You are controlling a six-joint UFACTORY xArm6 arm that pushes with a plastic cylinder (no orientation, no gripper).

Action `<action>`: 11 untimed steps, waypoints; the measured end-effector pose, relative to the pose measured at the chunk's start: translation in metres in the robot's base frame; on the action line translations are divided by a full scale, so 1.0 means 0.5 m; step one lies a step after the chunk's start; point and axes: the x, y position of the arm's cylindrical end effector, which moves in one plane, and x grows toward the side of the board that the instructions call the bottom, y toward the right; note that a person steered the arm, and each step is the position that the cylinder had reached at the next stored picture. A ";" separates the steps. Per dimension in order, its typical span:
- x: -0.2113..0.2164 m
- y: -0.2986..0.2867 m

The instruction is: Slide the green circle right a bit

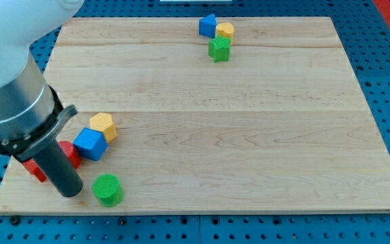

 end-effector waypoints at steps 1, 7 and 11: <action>0.011 0.000; 0.043 0.054; 0.041 0.094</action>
